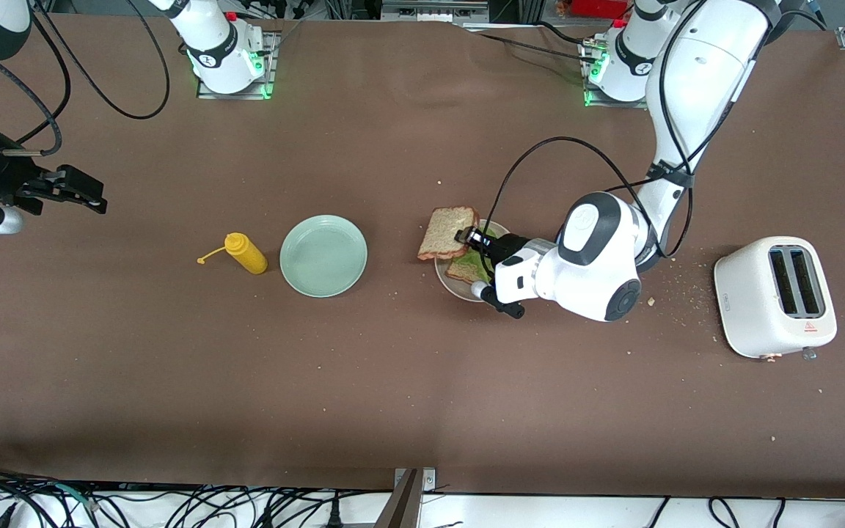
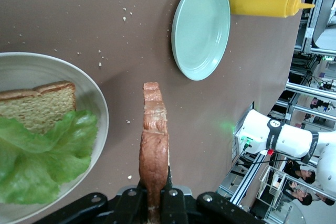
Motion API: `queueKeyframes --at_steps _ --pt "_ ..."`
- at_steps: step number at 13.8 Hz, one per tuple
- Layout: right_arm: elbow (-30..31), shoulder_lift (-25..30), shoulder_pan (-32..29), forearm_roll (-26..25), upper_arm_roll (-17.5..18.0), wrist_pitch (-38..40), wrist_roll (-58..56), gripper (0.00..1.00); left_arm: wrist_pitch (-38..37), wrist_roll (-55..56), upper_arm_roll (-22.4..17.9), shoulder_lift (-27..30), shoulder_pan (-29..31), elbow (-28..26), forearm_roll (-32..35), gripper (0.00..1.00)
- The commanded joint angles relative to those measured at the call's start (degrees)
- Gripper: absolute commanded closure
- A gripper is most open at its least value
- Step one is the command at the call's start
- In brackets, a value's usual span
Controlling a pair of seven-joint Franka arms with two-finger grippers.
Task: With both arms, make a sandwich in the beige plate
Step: 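Carry the bread slice with the left gripper over the beige plate, then lay the bread slice on the lettuce and open the left gripper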
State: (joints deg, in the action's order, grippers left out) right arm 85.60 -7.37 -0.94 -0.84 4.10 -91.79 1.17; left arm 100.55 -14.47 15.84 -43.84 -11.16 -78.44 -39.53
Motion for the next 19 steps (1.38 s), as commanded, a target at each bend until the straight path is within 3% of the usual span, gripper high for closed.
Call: queueKeyframes --at_steps 1,6,12,15,17,18,19 --pt "-0.08 0.08 0.23 -0.83 0.12 0.04 0.76 0.00 0.36 -5.56 -0.63 0.16 0.96 -2.06 -1.26 1.00" --pt "-0.08 -0.01 0.23 -0.83 0.12 -0.05 0.76 0.00 0.35 -14.79 -0.81 -1.24 4.31 -3.65 -1.25 1.00" --pt "-0.08 -0.01 0.23 -0.83 0.12 -0.05 0.85 0.00 3.43 -14.97 -0.90 -2.56 3.51 -3.65 -1.08 1.00" --pt "-0.08 -0.01 0.23 -0.83 0.12 -0.05 0.85 0.00 3.43 -16.02 -0.81 -2.92 3.77 -3.65 2.42 1.00" --pt "-0.08 -0.10 0.23 -0.83 0.12 -0.05 0.85 0.00 3.34 -16.12 -0.81 -2.66 4.21 -3.65 5.94 0.52" --pt "-0.08 -0.10 0.23 -0.83 0.12 -0.05 0.85 0.00 3.25 -16.12 -0.81 -2.39 4.56 -3.65 7.61 0.01" --pt "-0.08 -0.10 0.23 -0.83 0.12 -0.05 0.76 0.00 3.25 -16.12 -0.81 -1.87 4.66 -3.57 9.01 0.00"
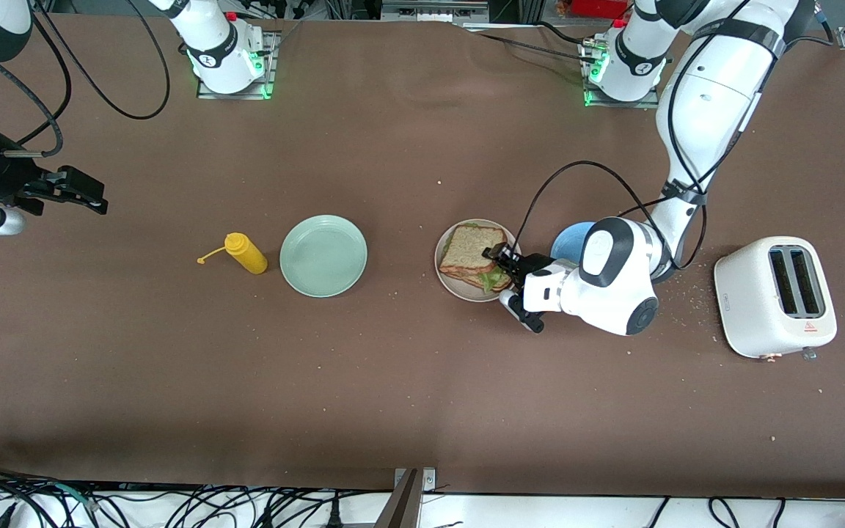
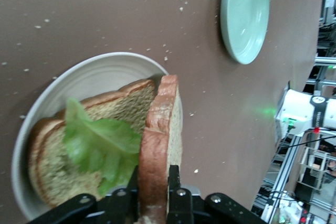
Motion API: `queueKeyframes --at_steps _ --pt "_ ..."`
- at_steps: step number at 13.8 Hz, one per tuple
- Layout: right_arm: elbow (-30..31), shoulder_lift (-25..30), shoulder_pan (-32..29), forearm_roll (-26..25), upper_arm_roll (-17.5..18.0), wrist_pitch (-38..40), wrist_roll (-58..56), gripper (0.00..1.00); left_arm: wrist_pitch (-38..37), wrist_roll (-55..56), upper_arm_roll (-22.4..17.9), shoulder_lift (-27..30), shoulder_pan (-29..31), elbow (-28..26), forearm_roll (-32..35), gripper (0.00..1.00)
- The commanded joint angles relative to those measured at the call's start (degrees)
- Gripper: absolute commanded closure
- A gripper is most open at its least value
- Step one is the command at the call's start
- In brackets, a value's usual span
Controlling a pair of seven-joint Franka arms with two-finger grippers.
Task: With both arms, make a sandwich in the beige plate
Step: 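Lay the bread slice on the lettuce and open the left gripper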
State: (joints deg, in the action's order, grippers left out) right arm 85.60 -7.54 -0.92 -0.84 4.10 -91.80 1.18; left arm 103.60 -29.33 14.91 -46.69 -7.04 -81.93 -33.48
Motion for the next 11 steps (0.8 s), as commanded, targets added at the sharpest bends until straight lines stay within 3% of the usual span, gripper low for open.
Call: queueKeyframes --at_steps 1,8,11 --pt "-0.08 -0.01 0.21 -0.83 0.12 -0.05 0.75 0.00 0.20 -1.26 0.12 1.25 0.54 -0.08 3.59 0.00" --pt "-0.08 -0.02 0.21 -0.83 0.12 -0.14 0.84 0.00 -4.10 4.52 -0.50 7.39 0.80 0.01 5.79 0.00" --pt "-0.08 -0.02 0.21 -0.83 0.12 -0.14 0.84 0.00 -6.83 9.63 -0.59 11.26 0.80 0.63 13.68 0.00"
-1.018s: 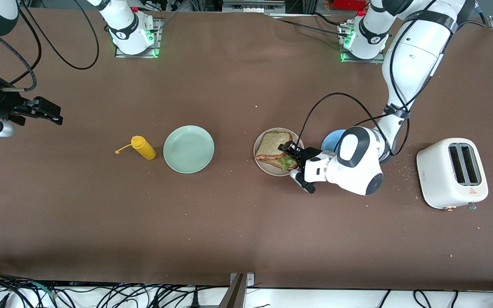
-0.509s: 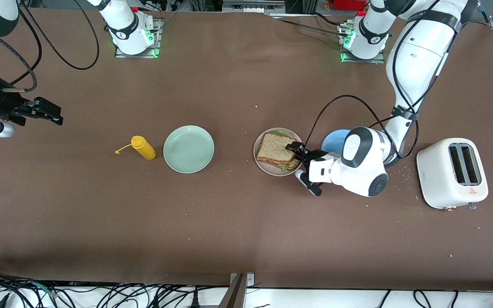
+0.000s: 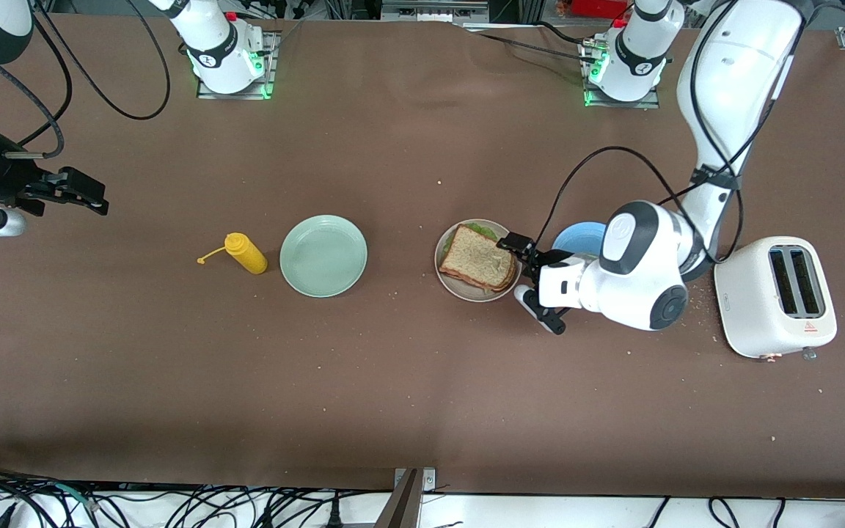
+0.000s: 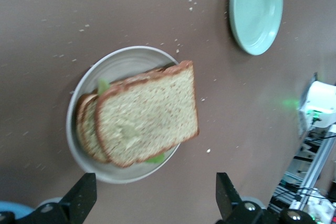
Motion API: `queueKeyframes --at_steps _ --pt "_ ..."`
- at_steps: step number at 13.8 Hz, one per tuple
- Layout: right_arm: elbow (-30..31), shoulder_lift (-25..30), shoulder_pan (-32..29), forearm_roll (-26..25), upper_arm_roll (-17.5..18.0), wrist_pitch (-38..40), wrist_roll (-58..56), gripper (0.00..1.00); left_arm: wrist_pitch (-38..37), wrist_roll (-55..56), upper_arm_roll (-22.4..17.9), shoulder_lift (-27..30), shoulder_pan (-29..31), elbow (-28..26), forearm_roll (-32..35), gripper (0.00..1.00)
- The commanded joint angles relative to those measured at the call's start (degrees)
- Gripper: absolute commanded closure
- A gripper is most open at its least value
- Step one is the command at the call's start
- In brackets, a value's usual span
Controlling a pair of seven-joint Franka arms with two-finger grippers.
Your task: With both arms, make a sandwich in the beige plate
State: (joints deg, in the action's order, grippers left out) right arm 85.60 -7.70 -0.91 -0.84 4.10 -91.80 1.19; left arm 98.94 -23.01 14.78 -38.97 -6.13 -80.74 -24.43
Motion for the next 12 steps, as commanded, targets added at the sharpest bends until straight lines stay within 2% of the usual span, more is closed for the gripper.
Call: queueKeyframes --at_steps 1,7,12 --pt "-0.08 0.14 0.21 -0.83 0.12 -0.13 0.74 0.00 -3.04 4.11 -0.54 4.51 -0.11 -0.56 6.22 0.00" --pt "-0.08 0.14 0.21 -0.83 0.12 -0.13 0.83 0.00 -3.66 6.92 -0.80 10.83 1.55 -0.30 15.97 0.00" --pt "-0.08 -0.04 0.21 -0.83 0.12 -0.13 0.83 0.00 -7.52 14.21 -0.54 19.79 1.65 -0.03 30.38 0.00"
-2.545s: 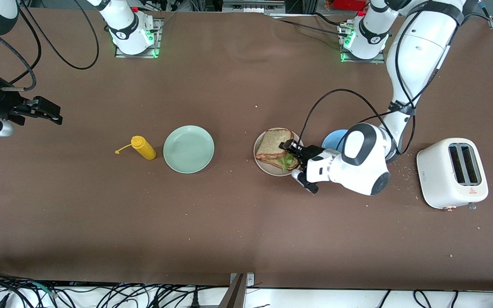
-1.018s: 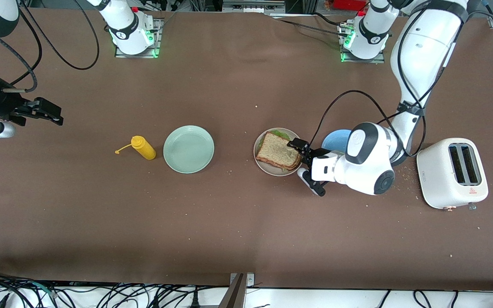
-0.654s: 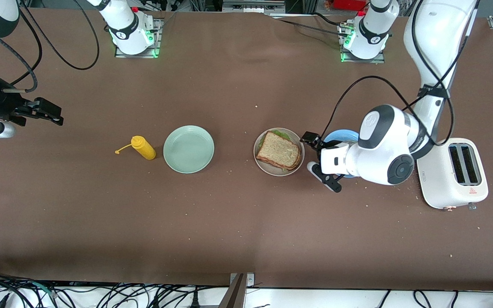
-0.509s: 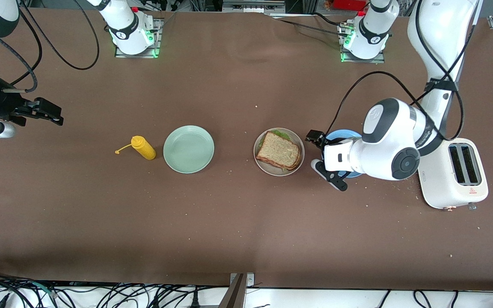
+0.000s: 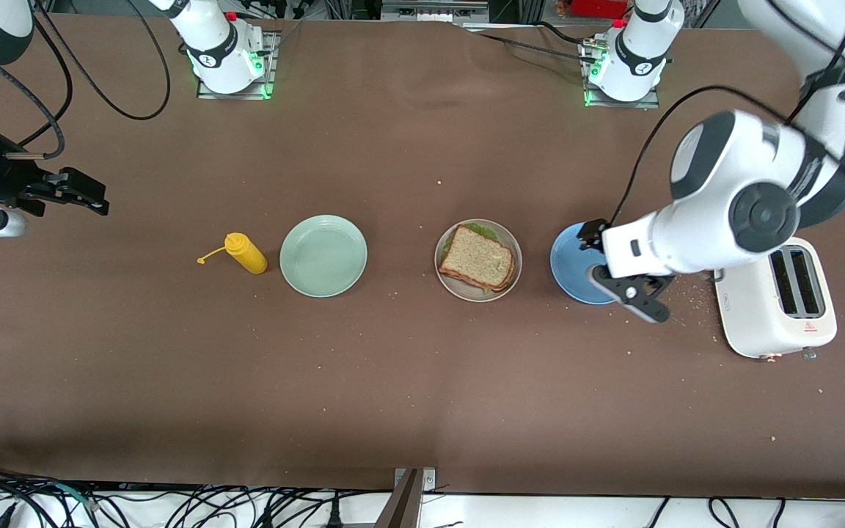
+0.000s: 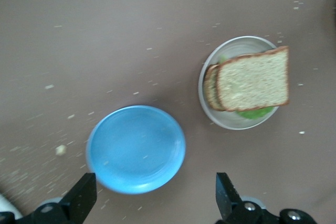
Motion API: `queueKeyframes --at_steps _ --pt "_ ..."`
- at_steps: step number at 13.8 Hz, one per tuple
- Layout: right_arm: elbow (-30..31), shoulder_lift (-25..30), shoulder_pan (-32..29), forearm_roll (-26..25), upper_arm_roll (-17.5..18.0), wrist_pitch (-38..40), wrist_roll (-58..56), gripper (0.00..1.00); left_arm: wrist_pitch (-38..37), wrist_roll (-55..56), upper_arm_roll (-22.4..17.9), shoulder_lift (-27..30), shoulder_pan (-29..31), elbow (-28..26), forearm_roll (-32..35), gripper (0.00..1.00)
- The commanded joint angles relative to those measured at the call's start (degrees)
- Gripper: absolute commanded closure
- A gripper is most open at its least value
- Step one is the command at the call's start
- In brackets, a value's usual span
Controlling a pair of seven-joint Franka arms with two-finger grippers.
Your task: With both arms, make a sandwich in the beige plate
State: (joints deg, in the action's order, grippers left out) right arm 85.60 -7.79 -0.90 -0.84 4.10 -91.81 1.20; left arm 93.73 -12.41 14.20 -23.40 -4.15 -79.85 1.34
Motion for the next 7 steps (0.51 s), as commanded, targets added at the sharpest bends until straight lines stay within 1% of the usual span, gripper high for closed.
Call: queueKeyframes --at_steps 1,2,3,4,5,7 --pt "-0.08 0.06 0.20 -0.83 0.12 -0.13 0.74 0.00 -3.89 4.06 -0.05 5.81 -0.33 -0.92 6.21 0.00" --pt "-0.08 0.06 0.20 -0.83 0.12 -0.13 0.82 0.00 -6.25 4.15 -0.14 7.31 -0.24 -0.74 7.18 0.00" --pt "-0.08 0.06 0.20 -0.83 0.12 -0.13 0.74 0.00 -8.28 4.15 -0.49 8.02 -0.07 0.91 7.19 0.00" --pt "-0.08 0.06 0.20 -0.83 0.12 -0.13 0.74 0.00 -10.30 4.15 -1.36 8.11 0.46 3.02 6.75 0.00" --pt "-0.08 0.06 0.20 -0.83 0.12 -0.13 0.74 0.00 -12.06 4.15 -1.37 8.11 0.98 5.12 6.66 0.00" --pt "-0.08 0.06 0.20 -0.83 0.12 -0.13 0.82 0.00 -15.93 4.15 -1.72 8.20 1.87 7.77 6.40 0.00"
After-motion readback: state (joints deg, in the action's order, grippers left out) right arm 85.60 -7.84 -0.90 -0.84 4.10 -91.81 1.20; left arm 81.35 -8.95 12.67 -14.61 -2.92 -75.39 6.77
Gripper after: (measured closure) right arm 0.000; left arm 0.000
